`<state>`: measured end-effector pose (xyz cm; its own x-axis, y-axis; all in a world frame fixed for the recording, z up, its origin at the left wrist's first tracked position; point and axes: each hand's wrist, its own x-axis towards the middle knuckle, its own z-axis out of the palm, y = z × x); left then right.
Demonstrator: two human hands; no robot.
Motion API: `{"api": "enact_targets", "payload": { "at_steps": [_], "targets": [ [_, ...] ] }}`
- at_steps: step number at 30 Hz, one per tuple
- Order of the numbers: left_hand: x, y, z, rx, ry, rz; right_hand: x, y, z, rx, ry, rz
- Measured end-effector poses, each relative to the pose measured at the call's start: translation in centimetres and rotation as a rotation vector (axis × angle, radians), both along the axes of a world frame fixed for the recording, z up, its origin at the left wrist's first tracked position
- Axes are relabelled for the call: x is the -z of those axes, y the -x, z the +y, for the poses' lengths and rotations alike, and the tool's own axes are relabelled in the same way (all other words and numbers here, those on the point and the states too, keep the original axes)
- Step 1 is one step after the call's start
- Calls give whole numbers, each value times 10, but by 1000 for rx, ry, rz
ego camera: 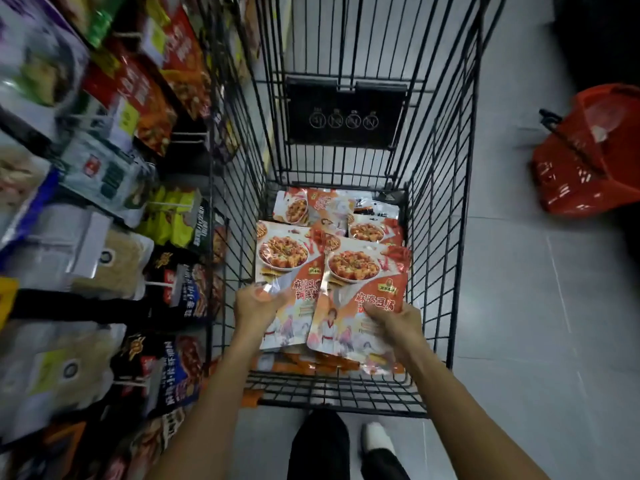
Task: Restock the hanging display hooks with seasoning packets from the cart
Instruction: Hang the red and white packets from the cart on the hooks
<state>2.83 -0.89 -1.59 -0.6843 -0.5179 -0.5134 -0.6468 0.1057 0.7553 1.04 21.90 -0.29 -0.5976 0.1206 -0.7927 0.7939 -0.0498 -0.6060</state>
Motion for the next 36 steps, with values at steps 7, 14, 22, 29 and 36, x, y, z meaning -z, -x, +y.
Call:
{"api": "enact_targets", "payload": {
  "at_steps": [7, 14, 22, 29, 36],
  "targets": [
    [-122, -48, -32, -234, 195, 289, -114, 22, -13, -258, 156, 303],
    [-263, -186, -24, -472, 446, 550, -232, -23, -38, -655, 307, 572],
    [-407, -390, 16, -767, 711, 751, -355, -144, -98, -979, 564, 790],
    [-469, -564, 63, -1066, 869, 713, -428, -288, -154, -1227, 845, 890],
    [-454, -721, 98, -1253, 897, 629, -441, -442, -196, -1453, 1025, 838]
  ]
}}
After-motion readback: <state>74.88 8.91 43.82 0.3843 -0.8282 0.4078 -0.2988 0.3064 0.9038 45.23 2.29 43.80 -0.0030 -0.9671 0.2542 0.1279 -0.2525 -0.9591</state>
